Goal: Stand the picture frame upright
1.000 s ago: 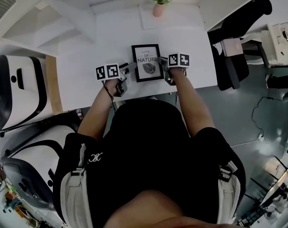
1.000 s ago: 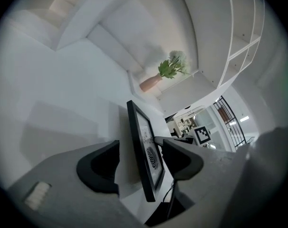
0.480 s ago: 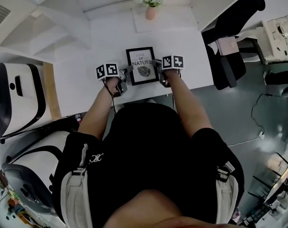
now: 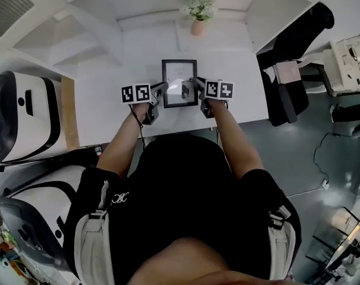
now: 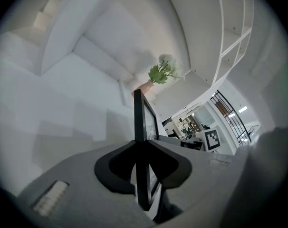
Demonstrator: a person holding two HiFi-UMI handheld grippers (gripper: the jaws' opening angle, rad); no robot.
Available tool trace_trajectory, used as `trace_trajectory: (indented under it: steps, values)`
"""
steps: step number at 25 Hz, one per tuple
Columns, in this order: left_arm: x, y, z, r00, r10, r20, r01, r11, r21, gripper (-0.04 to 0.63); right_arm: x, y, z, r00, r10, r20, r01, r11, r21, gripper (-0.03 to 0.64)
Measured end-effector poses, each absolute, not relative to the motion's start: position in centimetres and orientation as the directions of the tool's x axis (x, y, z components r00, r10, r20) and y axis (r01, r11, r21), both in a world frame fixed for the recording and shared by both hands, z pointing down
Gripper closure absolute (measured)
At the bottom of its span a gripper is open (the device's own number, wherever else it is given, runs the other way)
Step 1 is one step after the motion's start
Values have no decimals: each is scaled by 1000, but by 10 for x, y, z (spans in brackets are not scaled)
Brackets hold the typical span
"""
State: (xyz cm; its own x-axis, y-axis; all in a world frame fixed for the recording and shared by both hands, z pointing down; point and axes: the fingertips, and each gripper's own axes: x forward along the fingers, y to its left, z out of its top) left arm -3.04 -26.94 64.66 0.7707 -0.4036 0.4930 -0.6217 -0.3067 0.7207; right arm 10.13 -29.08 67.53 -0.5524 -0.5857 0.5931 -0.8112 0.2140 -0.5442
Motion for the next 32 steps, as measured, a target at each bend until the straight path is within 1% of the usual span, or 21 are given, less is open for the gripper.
trace_trajectory:
  steps: [5, 9, 12, 15, 19, 26, 32]
  values:
    - [-61, -285, 594, 732, -515, 446, -671, -430, 604, 511, 70, -316, 601, -562, -679, 473, -823, 405, -398, 545]
    - [-94, -294, 546, 657, -649, 384, -749, -501, 434, 511, 35, -326, 540, -581, -741, 336, -814, 520, -260, 545]
    - [-125, -295, 515, 583, -742, 332, -812, -516, 273, 511, 3, -323, 507, -602, -753, 265, -798, 579, -166, 545]
    - [-159, -294, 493, 518, -812, 270, -856, -490, 167, 511, -31, -323, 485, -626, -752, 210, -778, 622, -90, 545]
    - [-196, -293, 482, 451, -863, 227, -892, -444, 81, 511, -69, -325, 477, -647, -739, 189, -759, 647, -69, 549]
    - [-235, -298, 492, 444, -864, 236, -895, -439, 77, 511, -109, -333, 485, -648, -729, 219, -755, 652, -63, 552]
    - [-259, -313, 512, 466, -843, 269, -884, -459, 90, 511, -132, -341, 501, -617, -740, 268, -777, 626, -64, 554]
